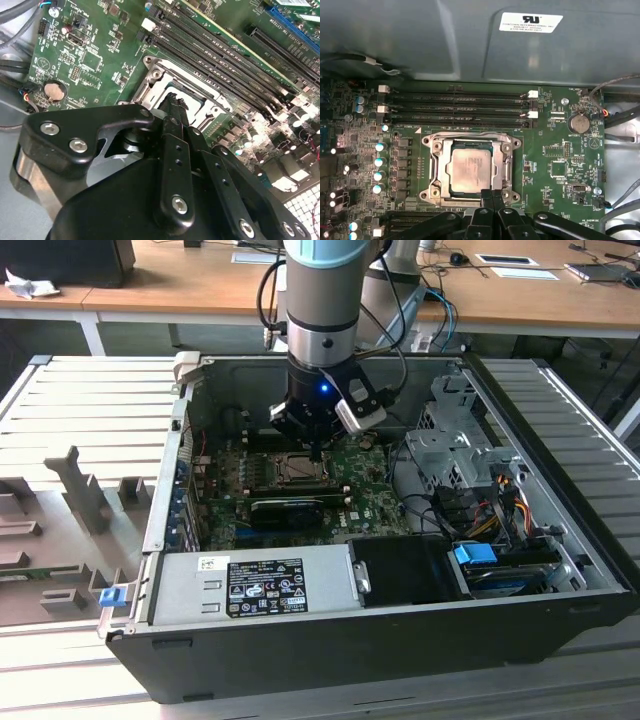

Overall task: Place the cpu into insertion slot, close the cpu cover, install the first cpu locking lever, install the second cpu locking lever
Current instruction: 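Install the second cpu locking lever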

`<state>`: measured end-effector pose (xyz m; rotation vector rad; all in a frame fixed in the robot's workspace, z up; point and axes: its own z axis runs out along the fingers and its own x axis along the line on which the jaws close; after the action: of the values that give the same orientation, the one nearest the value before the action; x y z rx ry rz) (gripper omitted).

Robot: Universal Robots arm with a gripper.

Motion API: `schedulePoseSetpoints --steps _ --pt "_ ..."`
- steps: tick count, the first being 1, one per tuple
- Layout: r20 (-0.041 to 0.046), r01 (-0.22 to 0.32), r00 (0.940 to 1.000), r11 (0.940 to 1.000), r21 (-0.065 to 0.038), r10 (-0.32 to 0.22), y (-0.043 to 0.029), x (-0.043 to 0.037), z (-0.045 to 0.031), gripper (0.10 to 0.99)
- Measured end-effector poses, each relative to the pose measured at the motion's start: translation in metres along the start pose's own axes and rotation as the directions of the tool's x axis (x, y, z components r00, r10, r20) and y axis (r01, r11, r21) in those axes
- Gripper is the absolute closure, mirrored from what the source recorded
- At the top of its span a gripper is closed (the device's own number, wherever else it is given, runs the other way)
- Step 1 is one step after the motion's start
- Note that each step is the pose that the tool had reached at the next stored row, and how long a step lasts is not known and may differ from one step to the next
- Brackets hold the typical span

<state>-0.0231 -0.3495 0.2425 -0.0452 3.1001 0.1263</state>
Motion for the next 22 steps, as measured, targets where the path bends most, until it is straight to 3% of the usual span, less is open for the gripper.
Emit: schedulePoseSetpoints --steps 17,20,21,22 --pt "-0.0008 0.000 1.0000 1.0000 0.000 0.000 -0.0025 -0.0031 -0.0001 0.980" --pt "-0.0008 0.000 1.0000 1.0000 0.000 0.000 -0.0114 -0.0029 -0.0008 0.980" --pt "-0.0094 -0.001 1.0000 1.0000 -0.003 0.001 -0.0156 -0.0028 -0.0012 0.980" --pt "-0.0290 -0.003 0.9996 0.9999 -0.011 0.003 -0.0180 -0.0027 -0.0011 0.980"
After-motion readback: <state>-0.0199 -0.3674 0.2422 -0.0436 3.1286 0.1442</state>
